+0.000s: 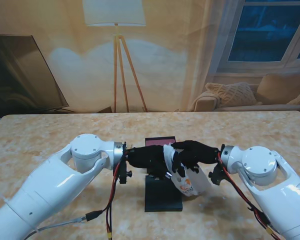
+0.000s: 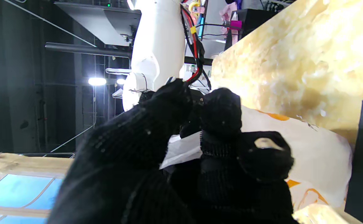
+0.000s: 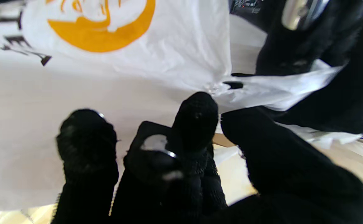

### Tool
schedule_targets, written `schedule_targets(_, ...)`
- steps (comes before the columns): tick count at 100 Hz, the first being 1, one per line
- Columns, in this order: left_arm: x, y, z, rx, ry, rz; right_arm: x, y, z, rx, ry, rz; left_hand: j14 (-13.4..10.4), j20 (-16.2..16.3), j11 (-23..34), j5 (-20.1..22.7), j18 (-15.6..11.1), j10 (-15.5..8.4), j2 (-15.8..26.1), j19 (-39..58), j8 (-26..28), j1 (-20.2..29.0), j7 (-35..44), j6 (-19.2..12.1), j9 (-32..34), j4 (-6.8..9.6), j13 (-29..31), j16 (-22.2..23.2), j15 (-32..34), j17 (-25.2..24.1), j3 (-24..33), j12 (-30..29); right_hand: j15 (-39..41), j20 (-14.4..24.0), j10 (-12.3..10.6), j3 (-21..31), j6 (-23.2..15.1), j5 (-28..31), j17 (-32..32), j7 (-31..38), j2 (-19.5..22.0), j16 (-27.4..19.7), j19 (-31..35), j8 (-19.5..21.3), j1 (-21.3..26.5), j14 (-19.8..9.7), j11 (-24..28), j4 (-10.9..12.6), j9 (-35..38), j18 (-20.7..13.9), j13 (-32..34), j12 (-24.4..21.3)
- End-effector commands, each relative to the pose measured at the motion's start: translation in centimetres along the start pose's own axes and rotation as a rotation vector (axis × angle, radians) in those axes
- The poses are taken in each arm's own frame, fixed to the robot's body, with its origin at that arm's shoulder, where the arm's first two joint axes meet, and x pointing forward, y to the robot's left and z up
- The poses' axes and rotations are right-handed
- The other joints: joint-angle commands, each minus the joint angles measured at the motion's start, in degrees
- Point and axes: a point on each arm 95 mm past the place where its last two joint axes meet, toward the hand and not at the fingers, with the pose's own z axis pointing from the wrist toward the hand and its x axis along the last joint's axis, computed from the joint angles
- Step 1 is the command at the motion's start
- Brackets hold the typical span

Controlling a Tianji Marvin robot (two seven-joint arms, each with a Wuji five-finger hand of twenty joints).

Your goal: Pack mini donuts into a plastic bag, tie the opening and put the bag into the gift box

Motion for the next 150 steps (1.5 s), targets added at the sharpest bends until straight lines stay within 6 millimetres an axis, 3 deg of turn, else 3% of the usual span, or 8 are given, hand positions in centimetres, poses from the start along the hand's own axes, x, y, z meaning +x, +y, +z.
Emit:
schedule_targets(1,0.4,0.5,0.6,-0.022,0.015,0.006,-0.5,-0.4,0.3,0.049,0.008,0.028,2.43,-1.25,-0.59,0.17,-10.11,-3.11,0.62,4.75,0.85,0.93,-0.53,-3.62,-2.39,0.81,-0.92,-1.18,0.04,1.73,-1.44,0.27,0.18,-0.39,0.25,-1.27,-0.41,-7.46,1.03,-4.05,-2.66,-0.70,-0.22,-0.34,-1.59,-4.25,1.23,-0.95,0.36,-2.42,0.66,-1.21)
schedule_targets(16,0.3,0.5,0.7,-0.023,0.036,-0.026,-0.5,-0.5,0.5,0.046,0.048,0.105,3.02,-0.98,-0.78,0.17,-7.94,-3.40,0.59,3.61,0.86,0.83,-0.56,-3.67,-2.52,0.78,-1.99,-1.09,-0.57,-0.50,-1.26,0.17,0.97,-0.10,1.05,-0.71,-5.11,-6.34,1.17,6.09,-3.19,-0.24,-0.19,-1.03,-1.18,-4.41,1.46,-1.21,1.01,-2.27,0.66,-1.20)
schedule_targets(38,0.4,0.3,0.3,-0.036,0.042,-0.020,-0.5,-0.9,0.4,0.034,0.070,0.313,3.80,-0.70,-1.18,0.14,-5.02,-3.62,0.52,1.87,0.84,0.78,-0.58,-3.88,-2.22,0.79,-0.88,-1.49,-1.16,-0.65,-1.35,-0.20,1.53,-0.02,1.47,-0.55,-0.61,-2.49,0.66,10.37,-2.77,-0.08,-0.21,0.47,-0.71,-3.97,1.58,-1.22,0.75,-1.75,0.62,-0.51)
schedule_targets(71,0.5,0.2,0.1,-0.043,0.040,-0.027,-0.5,-1.1,0.0,0.028,0.056,0.395,-0.24,-7.08,0.03,0.52,-7.10,-2.47,-0.28,7.82,0.09,0.42,-0.32,-3.76,1.00,0.50,8.13,-4.49,6.54,8.73,-0.75,-1.19,2.06,1.03,2.12,0.08,6.02,8.01,-1.08,20.11,-2.32,-0.08,0.08,18.99,-0.44,-2.42,2.77,-1.21,0.07,-0.02,0.56,0.93)
schedule_targets(81,0.7,0.1,0.0,-0.033,0.043,-0.024,-0.5,-1.1,-0.1,0.054,0.055,0.381,-0.62,-7.42,0.21,0.60,-7.60,-2.28,-0.41,8.15,-0.03,0.30,-0.33,-3.82,1.24,0.44,8.72,-4.64,6.83,9.37,-0.61,-1.21,2.67,1.07,2.63,-1.65,4.04,10.57,-1.16,27.60,-4.78,0.09,0.59,17.16,2.06,-2.21,2.61,-7.12,0.78,0.31,0.55,1.12)
schedule_targets(109,0.5,-0.2,-0.2,-0.034,0.035,-0.019,-0.3,-1.1,-0.4,0.113,0.074,0.397,1.62,-7.64,0.02,0.45,-6.56,-1.83,-0.37,7.67,-0.25,0.18,-0.36,-3.80,-0.03,0.31,4.28,-4.25,7.16,4.32,-0.65,-1.14,3.61,1.03,2.43,-4.44,-4.15,10.30,-1.31,43.73,-5.88,0.57,1.41,20.24,4.04,-3.09,2.83,-8.78,1.12,0.74,0.58,2.41)
schedule_targets(130,0.6,-0.4,-0.8,-0.046,0.022,0.007,-0.3,-0.9,-1.0,0.117,0.079,0.414,1.84,-2.60,2.98,-0.78,-5.82,-0.85,0.19,4.52,-0.79,1.14,-0.43,-1.40,-2.71,0.84,-1.39,-0.58,6.06,-2.33,-3.09,5.52,4.37,0.97,0.58,-5.83,-8.62,11.48,-1.25,48.25,-5.22,0.99,2.02,26.39,3.04,-3.63,3.73,-8.60,1.80,0.83,0.58,3.23)
schedule_targets(150,0.6,-0.7,-1.2,-0.029,0.003,0.018,-0.3,-0.8,-1.7,0.131,0.080,0.418,1.39,0.96,3.12,-1.22,-4.73,0.71,0.34,0.88,-1.34,1.28,-0.59,1.15,-1.46,0.90,-4.49,2.68,4.81,-6.77,-3.43,25.14,4.82,0.68,-0.23,-8.85,-10.07,12.80,-1.63,49.25,-3.13,1.24,2.04,29.98,2.95,-3.12,4.91,-7.99,1.98,1.43,0.54,3.98)
